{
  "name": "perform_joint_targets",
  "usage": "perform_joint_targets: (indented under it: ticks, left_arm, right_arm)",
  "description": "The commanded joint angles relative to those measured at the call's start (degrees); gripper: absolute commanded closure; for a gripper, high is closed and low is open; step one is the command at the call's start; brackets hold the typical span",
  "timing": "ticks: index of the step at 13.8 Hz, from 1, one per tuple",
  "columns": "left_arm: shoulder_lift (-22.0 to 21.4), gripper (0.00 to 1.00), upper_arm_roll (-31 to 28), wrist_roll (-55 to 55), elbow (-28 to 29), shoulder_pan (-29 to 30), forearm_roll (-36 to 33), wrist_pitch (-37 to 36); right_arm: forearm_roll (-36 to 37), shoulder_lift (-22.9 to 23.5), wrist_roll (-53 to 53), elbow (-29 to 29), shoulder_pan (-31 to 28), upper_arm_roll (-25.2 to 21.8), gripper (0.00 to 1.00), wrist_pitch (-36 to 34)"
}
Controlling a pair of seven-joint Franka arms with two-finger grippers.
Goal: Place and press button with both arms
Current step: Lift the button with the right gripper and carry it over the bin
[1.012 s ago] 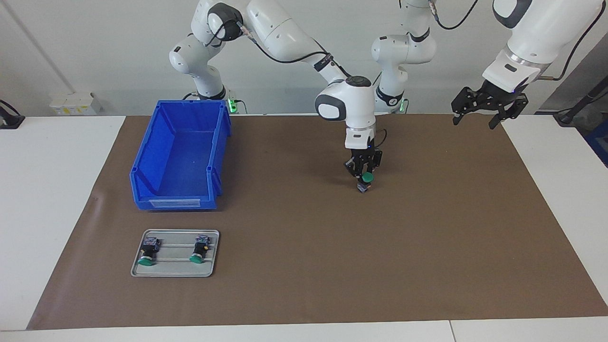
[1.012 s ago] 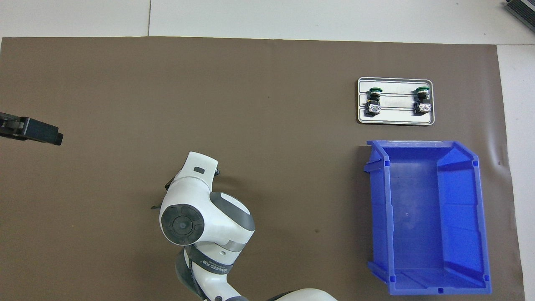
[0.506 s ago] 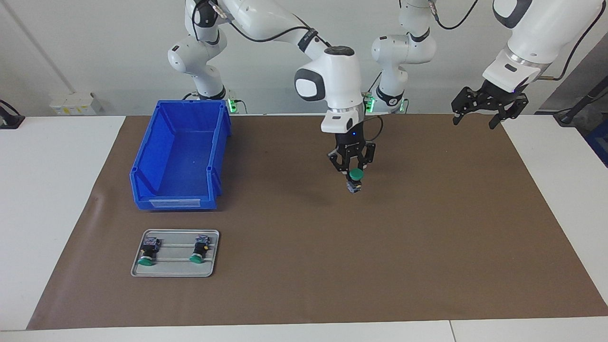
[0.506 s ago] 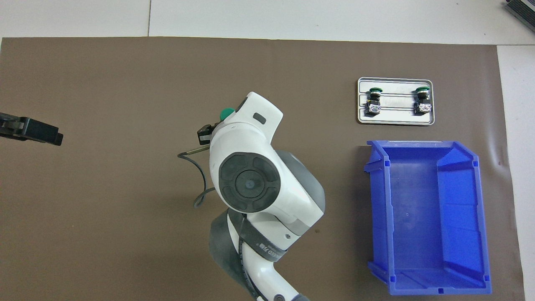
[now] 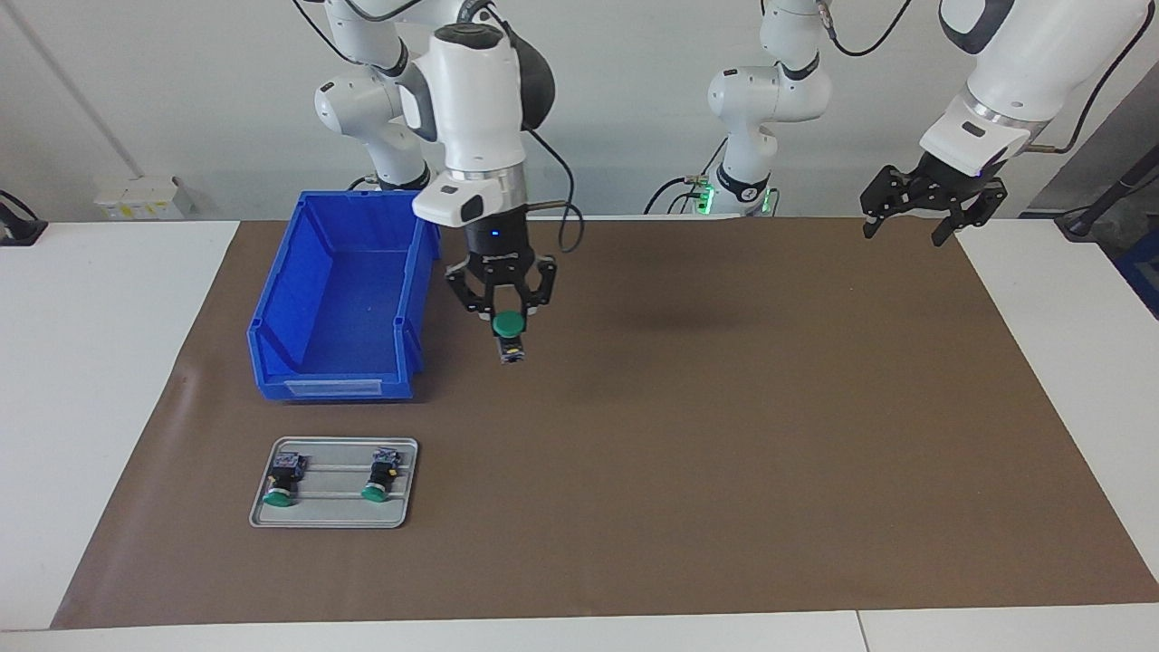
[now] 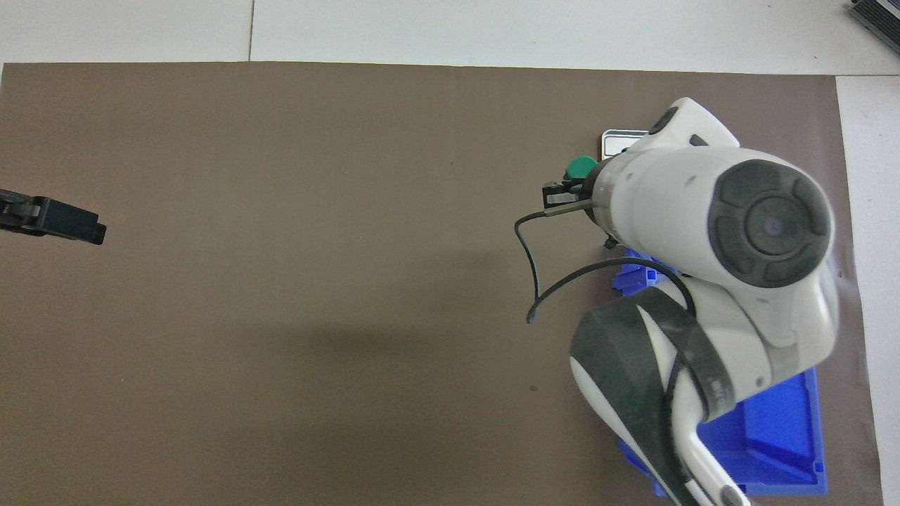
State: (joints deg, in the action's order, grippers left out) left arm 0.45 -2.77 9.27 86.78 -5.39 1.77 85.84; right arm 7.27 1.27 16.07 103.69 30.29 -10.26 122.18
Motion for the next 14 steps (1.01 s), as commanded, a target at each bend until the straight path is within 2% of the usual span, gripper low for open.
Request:
perform_joint_targets:
  ticks: [1, 3, 7, 10, 14]
  left_arm:
    - [-1.9, 0.00, 0.5, -0.2, 2.3, 0.6, -0.5, 0.9]
    - [-1.9, 0.00, 0.5, -0.1, 2.3, 0.6, -0.5, 0.9]
    - [-1.9, 0.00, 0.5, -0.1, 2.3, 0.6, -0.5, 0.9]
    - [-1.9, 0.00, 0.5, -0.2, 2.3, 0.6, -0.5, 0.9]
    - [-1.9, 0.00, 0.5, -0.1, 2.3, 0.6, -0.5, 0.9]
  right_arm:
    - [-1.6, -5.0, -10.0, 6.7, -7.5, 1.0, 1.00, -2.5]
    - [-4.6, -6.2, -18.2, 9.1, -13.1, 1.0, 1.00, -3.7]
    - [-8.1, -12.9, -29.0, 20.6, -22.7, 0.9, 1.00, -2.1]
    - [-8.2, -15.9, -31.8, 28.7, -26.1, 0.9, 1.00, 3.7]
    - [-9.5, -14.5, -32.2, 34.0, -26.6, 0.9, 1.00, 12.9]
